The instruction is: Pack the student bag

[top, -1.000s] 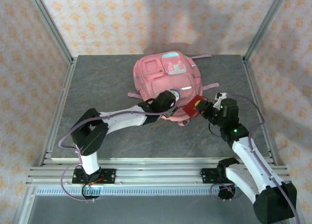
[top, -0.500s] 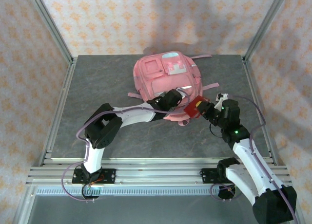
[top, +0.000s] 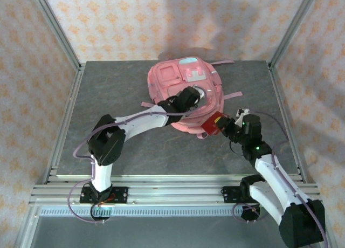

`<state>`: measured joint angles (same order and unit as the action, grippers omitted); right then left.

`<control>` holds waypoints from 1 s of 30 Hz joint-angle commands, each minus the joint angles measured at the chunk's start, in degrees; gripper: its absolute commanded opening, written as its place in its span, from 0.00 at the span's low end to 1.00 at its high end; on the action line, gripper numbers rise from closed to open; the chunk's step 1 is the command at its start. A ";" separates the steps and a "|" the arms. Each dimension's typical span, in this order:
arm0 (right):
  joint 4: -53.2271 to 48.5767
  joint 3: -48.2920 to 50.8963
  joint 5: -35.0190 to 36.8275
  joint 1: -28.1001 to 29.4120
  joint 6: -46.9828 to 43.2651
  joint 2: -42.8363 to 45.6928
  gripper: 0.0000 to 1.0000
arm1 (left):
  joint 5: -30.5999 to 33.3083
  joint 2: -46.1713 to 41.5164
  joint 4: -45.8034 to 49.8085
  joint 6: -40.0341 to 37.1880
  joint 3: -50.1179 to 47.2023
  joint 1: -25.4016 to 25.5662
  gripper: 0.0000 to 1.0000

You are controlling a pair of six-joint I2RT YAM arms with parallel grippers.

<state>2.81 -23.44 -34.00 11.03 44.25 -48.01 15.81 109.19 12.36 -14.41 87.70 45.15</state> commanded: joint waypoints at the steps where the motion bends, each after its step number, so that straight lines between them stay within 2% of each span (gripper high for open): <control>1: 9.58 -0.14 -2.80 -0.29 3.52 -2.16 0.00 | -4.06 -4.39 3.14 5.35 7.59 -0.28 0.00; 11: 22.21 -2.27 -1.66 -0.22 10.59 -9.81 0.00 | -8.47 -2.14 9.73 10.44 15.25 1.17 0.00; 14: 20.90 -2.89 1.90 -0.27 13.46 -11.88 0.00 | -9.24 -2.14 10.17 11.59 16.07 1.93 0.00; 18: 18.29 -3.90 4.71 -0.27 15.69 -15.21 0.00 | -8.96 -1.66 10.92 11.98 16.49 2.09 0.00; 24: 30.17 -3.90 2.89 -0.26 21.14 -21.91 0.00 | -11.15 -1.54 10.40 13.57 15.06 2.57 0.00; 30: 32.80 -7.45 5.39 -0.09 23.83 -27.77 0.00 | -13.74 -1.87 8.48 15.92 12.38 2.91 0.00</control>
<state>30.15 -27.70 -30.39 11.03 65.63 -73.52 4.54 108.92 26.61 -1.26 99.68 46.54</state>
